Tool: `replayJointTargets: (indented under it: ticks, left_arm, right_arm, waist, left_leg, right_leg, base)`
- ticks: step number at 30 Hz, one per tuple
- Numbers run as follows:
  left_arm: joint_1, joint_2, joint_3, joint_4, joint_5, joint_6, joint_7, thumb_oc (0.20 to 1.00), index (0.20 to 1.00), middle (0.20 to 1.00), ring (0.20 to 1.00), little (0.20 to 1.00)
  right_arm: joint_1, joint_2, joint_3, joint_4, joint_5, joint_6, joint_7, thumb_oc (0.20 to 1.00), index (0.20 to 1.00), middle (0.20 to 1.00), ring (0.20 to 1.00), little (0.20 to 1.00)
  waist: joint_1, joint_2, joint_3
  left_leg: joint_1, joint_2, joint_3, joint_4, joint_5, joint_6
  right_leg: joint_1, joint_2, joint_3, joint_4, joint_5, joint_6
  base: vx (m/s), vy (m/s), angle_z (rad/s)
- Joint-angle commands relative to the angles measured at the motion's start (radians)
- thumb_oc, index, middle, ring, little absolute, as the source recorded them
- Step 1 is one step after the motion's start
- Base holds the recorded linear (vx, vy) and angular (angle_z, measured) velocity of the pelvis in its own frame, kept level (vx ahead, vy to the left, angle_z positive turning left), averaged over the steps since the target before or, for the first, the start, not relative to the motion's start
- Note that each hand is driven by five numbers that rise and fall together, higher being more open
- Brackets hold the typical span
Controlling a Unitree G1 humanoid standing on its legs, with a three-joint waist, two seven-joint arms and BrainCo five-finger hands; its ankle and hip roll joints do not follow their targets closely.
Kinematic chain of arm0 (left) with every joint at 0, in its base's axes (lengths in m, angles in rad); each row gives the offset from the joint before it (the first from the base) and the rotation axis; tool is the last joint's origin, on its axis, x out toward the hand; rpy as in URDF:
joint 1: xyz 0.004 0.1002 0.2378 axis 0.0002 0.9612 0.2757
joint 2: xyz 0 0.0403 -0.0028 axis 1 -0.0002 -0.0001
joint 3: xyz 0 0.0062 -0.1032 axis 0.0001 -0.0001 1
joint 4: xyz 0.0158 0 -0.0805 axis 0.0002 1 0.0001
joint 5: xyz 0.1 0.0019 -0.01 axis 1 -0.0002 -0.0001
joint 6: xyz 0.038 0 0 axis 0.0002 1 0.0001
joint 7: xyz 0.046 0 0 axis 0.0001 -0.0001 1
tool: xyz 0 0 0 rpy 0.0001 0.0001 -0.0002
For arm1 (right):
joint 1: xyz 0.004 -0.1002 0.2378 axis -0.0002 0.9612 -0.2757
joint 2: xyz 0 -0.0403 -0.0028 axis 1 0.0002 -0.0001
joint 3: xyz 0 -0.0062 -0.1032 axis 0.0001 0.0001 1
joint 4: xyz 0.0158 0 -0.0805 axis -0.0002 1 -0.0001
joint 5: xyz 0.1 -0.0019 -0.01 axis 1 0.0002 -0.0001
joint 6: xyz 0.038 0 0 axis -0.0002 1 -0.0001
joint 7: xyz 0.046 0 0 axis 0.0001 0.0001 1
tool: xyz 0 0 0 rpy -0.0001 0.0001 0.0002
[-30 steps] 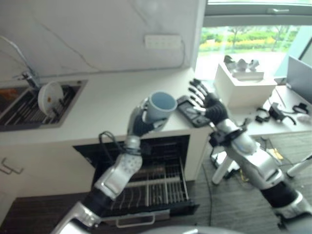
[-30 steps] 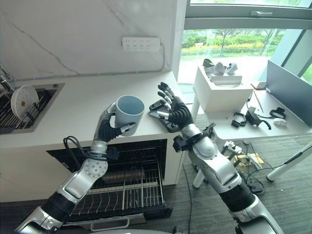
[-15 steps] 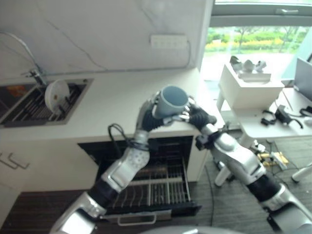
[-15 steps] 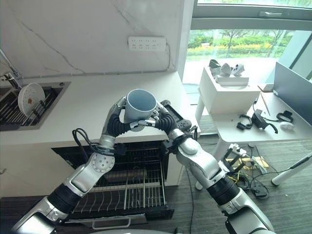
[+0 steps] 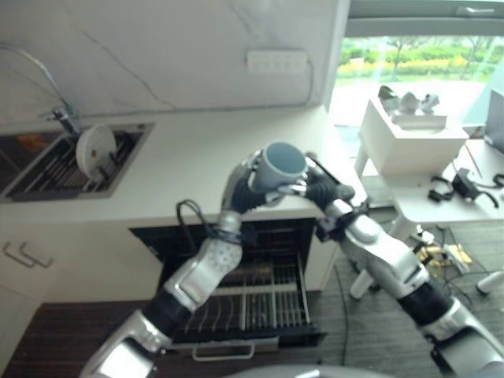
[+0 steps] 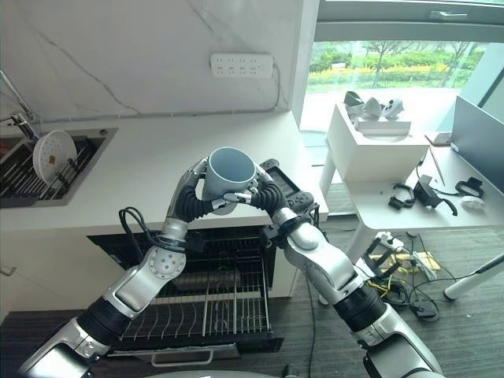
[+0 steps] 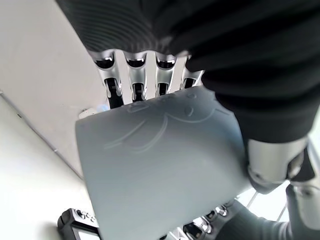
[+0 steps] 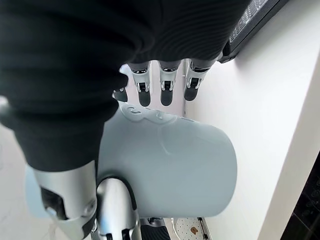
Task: Place the dishes in the dishwasher.
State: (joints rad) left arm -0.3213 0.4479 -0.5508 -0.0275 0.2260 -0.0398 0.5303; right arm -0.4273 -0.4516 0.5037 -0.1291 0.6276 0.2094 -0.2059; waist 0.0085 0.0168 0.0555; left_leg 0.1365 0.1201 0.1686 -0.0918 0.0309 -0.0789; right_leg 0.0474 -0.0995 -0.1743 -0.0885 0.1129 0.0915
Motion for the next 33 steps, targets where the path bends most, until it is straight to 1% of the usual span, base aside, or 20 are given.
replayJointTargets:
  ticks: [1,6,9,12,18,25,26,27,28,33]
  left_arm:
    - [-0.097,0.037,-0.027,-0.044,0.034,-0.024,0.006,0.200,0.200,0.200,0.200,0.200]
    - [-0.095,0.033,-0.047,-0.030,0.041,-0.035,0.017,0.200,0.200,0.200,0.200,0.200]
    - [-0.096,0.029,-0.057,-0.031,0.040,-0.037,0.011,0.200,0.200,0.200,0.200,0.200]
    - [-0.111,0.027,-0.069,-0.063,0.032,-0.016,-0.019,0.200,0.200,0.200,0.200,0.200]
    - [-0.117,0.019,-0.094,-0.054,0.037,-0.032,-0.021,0.200,0.200,0.200,0.200,0.200]
    - [-0.119,0.007,-0.130,-0.023,0.006,-0.046,-0.039,0.200,0.200,0.200,0.200,0.200]
    - [-0.120,0.005,-0.135,-0.026,0.003,-0.043,-0.041,0.200,0.200,0.200,0.200,0.200]
    - [-0.120,0.001,-0.137,-0.026,0.003,-0.041,-0.047,0.200,0.200,0.200,0.200,0.200]
    - [-0.119,-0.001,-0.141,-0.025,0.004,-0.041,-0.048,0.200,0.200,0.200,0.200,0.200]
    - [-0.125,-0.005,-0.155,-0.023,0.024,-0.050,-0.051,0.200,0.200,0.200,0.200,0.200]
  right_arm:
    - [-0.104,0.052,-0.010,-0.052,-0.024,-0.066,-0.027,1.000,1.000,1.000,1.000,1.000]
    - [-0.110,0.059,0.003,-0.053,-0.039,-0.073,-0.043,1.000,1.000,1.000,1.000,1.000]
    - [-0.117,0.062,0.007,-0.052,-0.039,-0.062,-0.043,1.000,1.000,1.000,1.000,1.000]
    - [-0.135,0.074,0.025,-0.043,-0.054,-0.046,-0.049,1.000,1.000,1.000,1.000,1.000]
    - [-0.151,0.088,0.045,-0.026,-0.075,-0.040,-0.052,1.000,1.000,1.000,1.000,1.000]
    - [-0.183,0.105,0.057,-0.013,-0.083,-0.025,-0.060,1.000,1.000,1.000,1.000,1.000]
    - [-0.186,0.106,0.059,-0.012,-0.084,-0.025,-0.061,0.536,0.536,0.536,0.536,0.536]
    - [-0.186,0.110,0.060,-0.010,-0.087,-0.028,-0.058,0.269,0.269,0.269,0.269,0.269]
    - [-0.190,0.112,0.061,-0.009,-0.085,-0.026,-0.061,0.200,0.200,0.200,0.200,0.200]
    - [-0.187,0.133,0.065,0.005,-0.062,-0.060,-0.075,0.200,0.200,0.200,0.200,0.200]
  waist:
    - [0.017,-0.064,-0.005]
    - [0.019,-0.065,-0.003]
    - [0.021,-0.065,-0.003]
    - [0.025,-0.065,-0.004]
    - [0.028,-0.066,-0.002]
    - [0.030,-0.067,0.000]
    - [0.030,-0.067,0.000]
    - [0.031,-0.067,0.000]
    - [0.032,-0.066,-0.001]
    - [0.033,-0.065,0.001]
  left_leg:
    - [-0.030,-0.003,-0.079,0.005,-0.039,0.018]
    - [-0.029,-0.002,-0.080,0.005,-0.041,0.017]
    - [-0.029,-0.001,-0.081,0.005,-0.042,0.017]
    - [-0.029,-0.001,-0.086,0.005,-0.041,0.016]
    - [-0.031,-0.003,-0.086,0.005,-0.041,0.018]
    - [-0.029,-0.003,-0.087,0.005,-0.043,0.018]
    - [-0.029,-0.003,-0.088,0.005,-0.043,0.018]
    - [-0.029,-0.003,-0.089,0.005,-0.044,0.019]
    - [-0.029,-0.003,-0.089,0.005,-0.043,0.019]
    - [-0.027,-0.001,-0.089,0.005,-0.042,0.018]
  right_leg:
    - [0.049,-0.086,0.034,0.001,-0.035,0.079]
    - [0.050,-0.087,0.034,0.001,-0.037,0.080]
    - [0.051,-0.088,0.033,0.001,-0.039,0.081]
    - [0.053,-0.089,0.027,0.001,-0.039,0.081]
    - [0.053,-0.090,0.026,0.001,-0.040,0.081]
    - [0.055,-0.091,0.029,0.001,-0.041,0.081]
    - [0.055,-0.091,0.028,0.001,-0.041,0.081]
    - [0.055,-0.091,0.028,0.001,-0.042,0.082]
    - [0.056,-0.092,0.028,0.001,-0.042,0.082]
    - [0.058,-0.092,0.025,0.001,-0.041,0.080]
  base:
    - [0.00,0.000,0.00]
    - [0.00,0.000,0.00]
    - [0.00,0.000,0.00]
    - [0.00,0.000,0.00]
    - [0.00,0.000,0.00]
    - [0.00,0.000,0.00]
    - [0.00,0.000,0.00]
    - [0.00,0.000,0.00]
    - [0.00,0.000,0.00]
    - [0.00,0.000,0.00]
